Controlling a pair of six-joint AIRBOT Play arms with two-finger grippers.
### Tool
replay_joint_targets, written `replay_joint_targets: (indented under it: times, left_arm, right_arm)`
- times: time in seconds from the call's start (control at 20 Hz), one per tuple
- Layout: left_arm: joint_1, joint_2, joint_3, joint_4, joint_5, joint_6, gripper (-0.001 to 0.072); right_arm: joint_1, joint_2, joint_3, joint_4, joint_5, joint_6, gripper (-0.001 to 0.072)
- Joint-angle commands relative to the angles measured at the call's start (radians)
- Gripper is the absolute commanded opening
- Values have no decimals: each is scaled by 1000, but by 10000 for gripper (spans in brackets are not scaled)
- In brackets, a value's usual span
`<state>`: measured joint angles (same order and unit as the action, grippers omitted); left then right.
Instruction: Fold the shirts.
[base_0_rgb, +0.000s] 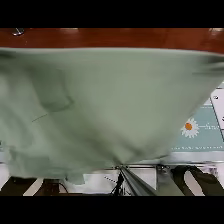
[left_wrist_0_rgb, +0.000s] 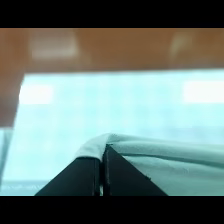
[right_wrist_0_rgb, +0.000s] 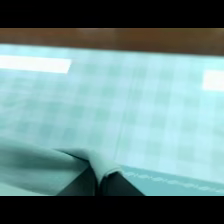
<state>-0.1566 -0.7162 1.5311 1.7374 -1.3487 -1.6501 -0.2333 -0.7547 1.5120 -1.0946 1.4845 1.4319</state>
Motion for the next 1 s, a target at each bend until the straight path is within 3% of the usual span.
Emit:
replay_joint_targets:
  times: [0.0, 0.25, 0.5, 0.75, 0.95]
  left_arm:
    - [-10, -105, -192, 19, 196, -44, 22]
    - [20, -443, -187, 17, 422, -108, 22]
    - [73, -686, -160, 17, 631, -189, 22]
    - [114, -866, -93, 8, 649, -222, 22]
    - [162, -967, -36, -131, 652, -222, 23]
  right_arm:
    - [0, -72, -259, 33, -183, -50, 30]
    - [0, -431, -292, 229, -410, -152, 29]
    - [0, -802, -116, 299, -458, -168, 29]
    - [0, -1032, 124, 301, -429, -57, 30]
    - [5, -1099, 168, 300, -413, -53, 29]
